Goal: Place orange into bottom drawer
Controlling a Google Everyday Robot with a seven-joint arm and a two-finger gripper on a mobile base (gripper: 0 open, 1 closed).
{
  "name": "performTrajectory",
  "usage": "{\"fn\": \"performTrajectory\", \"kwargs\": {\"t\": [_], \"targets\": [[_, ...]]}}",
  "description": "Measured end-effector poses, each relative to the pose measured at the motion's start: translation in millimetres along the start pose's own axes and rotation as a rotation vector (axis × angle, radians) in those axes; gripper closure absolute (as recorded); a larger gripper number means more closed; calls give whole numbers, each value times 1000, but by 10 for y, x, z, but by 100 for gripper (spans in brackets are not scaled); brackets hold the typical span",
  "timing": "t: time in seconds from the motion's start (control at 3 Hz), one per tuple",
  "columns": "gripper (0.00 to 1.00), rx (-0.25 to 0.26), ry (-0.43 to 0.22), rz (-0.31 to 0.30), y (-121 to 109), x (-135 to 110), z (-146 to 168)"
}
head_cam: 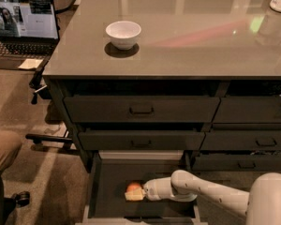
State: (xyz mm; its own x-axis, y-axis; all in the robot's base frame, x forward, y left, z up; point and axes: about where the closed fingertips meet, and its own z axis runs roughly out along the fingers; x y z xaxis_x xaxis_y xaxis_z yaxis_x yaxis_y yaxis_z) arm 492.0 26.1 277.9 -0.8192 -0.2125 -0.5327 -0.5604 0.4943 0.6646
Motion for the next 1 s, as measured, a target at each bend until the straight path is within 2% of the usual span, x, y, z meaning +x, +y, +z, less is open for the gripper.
{"fn": "performTrajectory", "kwargs": {"t": [0.33, 0.67, 1.0], "targets": [[100, 56, -22, -75, -379, -4, 42], [100, 163, 17, -233, -722, -48, 99], [100, 264, 86, -387, -989, -66, 209]]}}
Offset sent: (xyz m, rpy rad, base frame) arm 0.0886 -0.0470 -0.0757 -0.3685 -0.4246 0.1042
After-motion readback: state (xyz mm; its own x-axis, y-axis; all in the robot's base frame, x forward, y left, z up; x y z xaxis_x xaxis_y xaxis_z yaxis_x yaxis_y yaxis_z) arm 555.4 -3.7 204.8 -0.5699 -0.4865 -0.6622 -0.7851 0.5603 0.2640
